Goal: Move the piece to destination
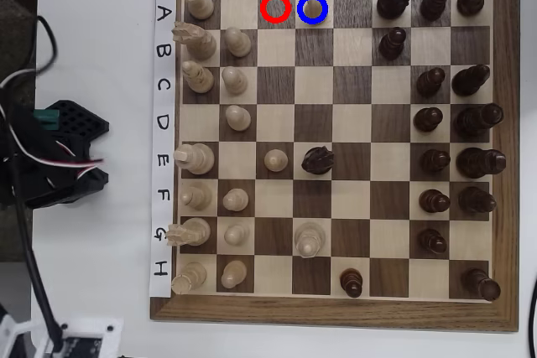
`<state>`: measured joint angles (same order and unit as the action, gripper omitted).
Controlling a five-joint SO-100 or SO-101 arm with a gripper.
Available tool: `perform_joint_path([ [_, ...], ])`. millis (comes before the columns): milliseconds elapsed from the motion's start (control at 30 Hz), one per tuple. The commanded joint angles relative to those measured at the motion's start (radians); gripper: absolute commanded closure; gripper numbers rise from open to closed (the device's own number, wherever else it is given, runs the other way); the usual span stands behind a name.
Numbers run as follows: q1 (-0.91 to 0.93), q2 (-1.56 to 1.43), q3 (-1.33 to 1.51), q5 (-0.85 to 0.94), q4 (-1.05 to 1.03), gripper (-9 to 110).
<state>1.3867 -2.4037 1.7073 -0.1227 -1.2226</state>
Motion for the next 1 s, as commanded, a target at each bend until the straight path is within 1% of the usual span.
perform_joint_path([
  [0,0.032,-0.032,0.164,0.02,0.095,101],
  [333,0.1,-0.084,0.468,0.071,0.259,101],
  [667,0.17,-0.107,0.62,0.118,0.313,101],
  [967,0.152,-0.229,0.825,0.087,0.344,101],
])
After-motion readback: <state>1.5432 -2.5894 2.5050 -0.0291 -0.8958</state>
